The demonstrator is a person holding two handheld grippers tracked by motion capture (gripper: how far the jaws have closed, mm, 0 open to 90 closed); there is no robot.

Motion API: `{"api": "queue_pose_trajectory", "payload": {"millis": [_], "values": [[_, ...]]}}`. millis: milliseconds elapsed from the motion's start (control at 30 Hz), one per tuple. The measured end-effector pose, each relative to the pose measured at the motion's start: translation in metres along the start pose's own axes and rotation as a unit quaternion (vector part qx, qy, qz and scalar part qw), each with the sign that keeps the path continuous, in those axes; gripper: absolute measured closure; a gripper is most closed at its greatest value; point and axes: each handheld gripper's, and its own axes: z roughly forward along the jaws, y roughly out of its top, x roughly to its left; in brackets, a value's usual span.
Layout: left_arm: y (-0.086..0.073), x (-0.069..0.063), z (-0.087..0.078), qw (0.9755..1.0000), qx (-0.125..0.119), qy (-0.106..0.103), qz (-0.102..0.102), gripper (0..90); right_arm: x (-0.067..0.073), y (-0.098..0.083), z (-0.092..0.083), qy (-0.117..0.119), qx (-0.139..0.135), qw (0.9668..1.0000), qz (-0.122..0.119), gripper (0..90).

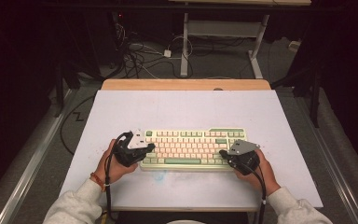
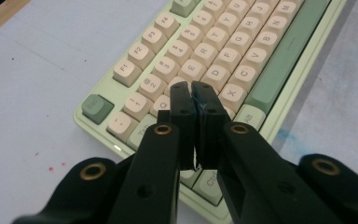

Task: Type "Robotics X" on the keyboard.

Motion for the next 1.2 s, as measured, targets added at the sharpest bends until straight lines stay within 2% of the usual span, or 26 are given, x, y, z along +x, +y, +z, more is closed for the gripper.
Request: {"api": "queue_pose_trajectory", "payload": {"millis": [300, 800, 1200], "values": [[0.011, -0.004, 0.012, 0.9996, 0.011, -0.013, 0.022, 85.8, 0.000, 0.000, 0.000, 0.000, -0.001, 1.0000, 0.001, 90.0], [0.023, -0.013, 0.032, 0.9980, 0.030, -0.033, 0.046, 85.8, 0.000, 0.000, 0.000, 0.000, 0.000, 1.0000, -0.002, 90.0], [0.023, -0.015, 0.036, 0.9975, 0.034, -0.041, 0.047, 85.8, 0.001, 0.000, 0.000, -0.003, 0.001, 1.0000, -0.005, 90.0]]}}
